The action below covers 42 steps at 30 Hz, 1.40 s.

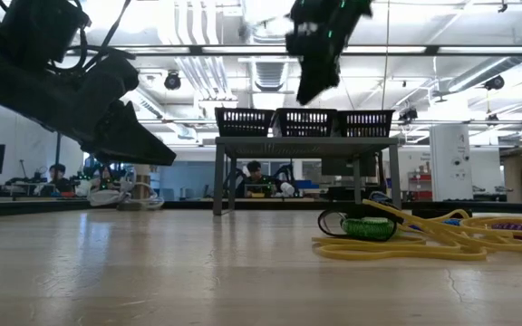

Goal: Pick & Place Office Desk Supplies
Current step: Put the yellow crayon box into the left black bin on the shelf

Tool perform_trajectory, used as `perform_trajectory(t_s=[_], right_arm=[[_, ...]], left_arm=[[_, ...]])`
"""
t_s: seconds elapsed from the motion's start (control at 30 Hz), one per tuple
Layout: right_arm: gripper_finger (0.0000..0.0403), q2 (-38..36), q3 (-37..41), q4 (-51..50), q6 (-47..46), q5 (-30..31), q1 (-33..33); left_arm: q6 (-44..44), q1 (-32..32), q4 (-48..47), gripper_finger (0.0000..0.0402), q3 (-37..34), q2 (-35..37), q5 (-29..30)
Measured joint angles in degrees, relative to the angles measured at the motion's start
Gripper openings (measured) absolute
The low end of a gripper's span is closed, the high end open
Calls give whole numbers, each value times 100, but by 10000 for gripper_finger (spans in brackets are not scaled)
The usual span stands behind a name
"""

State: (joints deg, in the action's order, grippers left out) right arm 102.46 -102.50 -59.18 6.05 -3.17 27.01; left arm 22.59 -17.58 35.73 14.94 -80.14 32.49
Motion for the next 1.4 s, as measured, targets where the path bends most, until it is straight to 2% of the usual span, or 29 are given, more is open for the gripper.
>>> perform_trajectory(t_s=[0.2,0.33,0.47,0.57,0.67,0.87,1.0,1.17,1.27,1.4], right_arm=[[133,-720,705,363,-5,637,-1251],[123,-1301,1734,882,-101,1429,-2262],[115,-1835,2949,1024,-974,2110,-3052],[112,-2308,3765,1013,-2175,1896,-3331],[120,-2753,4579,1017,-3295,1281,-3455],[175,-3705,6180,1058,-4553,585,-3440],[230,-4263,7016,1199,-4726,236,-3236],[276,-4663,7767,1734,-3935,-231,-3249],[285,-4649,8040,2420,-3946,-177,-3354],[281,-4232,8242,3230,-4036,498,-3754]], left_arm=[[0,0,-7,136,0,0,-30],[16,-7,-63,136,0,0,-162],[42,-36,-107,136,0,0,-214],[42,-48,-107,136,0,0,-223],[42,-48,-103,136,0,0,-223],[38,-48,-83,136,0,0,-209],[37,-48,-78,136,2,0,-205],[30,-48,-37,136,2,0,-205],[-1,-48,67,136,2,0,-205],[-15,-48,215,135,4,0,-205]])
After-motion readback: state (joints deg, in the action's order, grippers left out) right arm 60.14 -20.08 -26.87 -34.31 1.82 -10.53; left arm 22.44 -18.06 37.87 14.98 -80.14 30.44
